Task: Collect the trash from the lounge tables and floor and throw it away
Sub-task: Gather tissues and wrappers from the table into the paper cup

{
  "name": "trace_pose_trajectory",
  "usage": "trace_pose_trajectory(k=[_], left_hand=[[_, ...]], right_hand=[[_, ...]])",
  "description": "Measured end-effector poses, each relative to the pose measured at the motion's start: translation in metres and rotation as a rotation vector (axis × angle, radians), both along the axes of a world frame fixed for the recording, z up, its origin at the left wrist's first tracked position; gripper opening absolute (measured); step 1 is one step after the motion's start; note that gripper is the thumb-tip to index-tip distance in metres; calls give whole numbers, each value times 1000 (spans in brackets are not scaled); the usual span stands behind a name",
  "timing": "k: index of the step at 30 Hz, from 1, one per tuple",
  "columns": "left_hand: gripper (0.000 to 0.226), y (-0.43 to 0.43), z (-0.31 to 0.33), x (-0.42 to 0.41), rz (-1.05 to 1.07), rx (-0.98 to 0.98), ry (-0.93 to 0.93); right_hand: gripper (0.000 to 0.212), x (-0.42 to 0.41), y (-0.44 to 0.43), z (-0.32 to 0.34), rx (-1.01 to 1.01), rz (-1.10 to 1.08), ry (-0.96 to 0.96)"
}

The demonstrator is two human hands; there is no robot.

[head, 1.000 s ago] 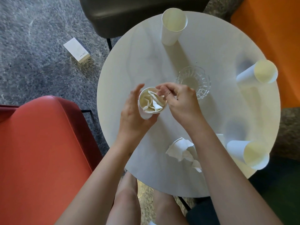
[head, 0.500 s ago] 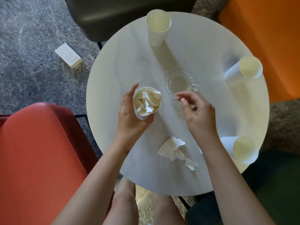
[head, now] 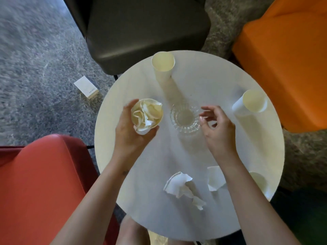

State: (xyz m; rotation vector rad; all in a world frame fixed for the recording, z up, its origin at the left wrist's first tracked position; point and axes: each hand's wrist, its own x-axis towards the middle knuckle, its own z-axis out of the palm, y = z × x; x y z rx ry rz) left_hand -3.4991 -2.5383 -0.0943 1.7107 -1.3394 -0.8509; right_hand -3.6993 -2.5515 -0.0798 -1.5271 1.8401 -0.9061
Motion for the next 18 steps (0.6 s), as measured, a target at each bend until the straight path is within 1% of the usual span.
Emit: trace_pose_trajectory(k=[5,9,13,18], left_hand=[[68,-73,37,3,-24,-78,-36],[66,-132,48,-3,-90,-116,0],[70,-172,36,-10,-186,-55,-11],[68,-196,13,-12,-288,40,-42]], right_hand=[[20,3,-39,2,-16,-77,-53],[20,10,-60,-1,-13,-131,-53],[20,15,-70,-3,-24,-237,-69],[21,21,-76,-8,-57,-359,-59]])
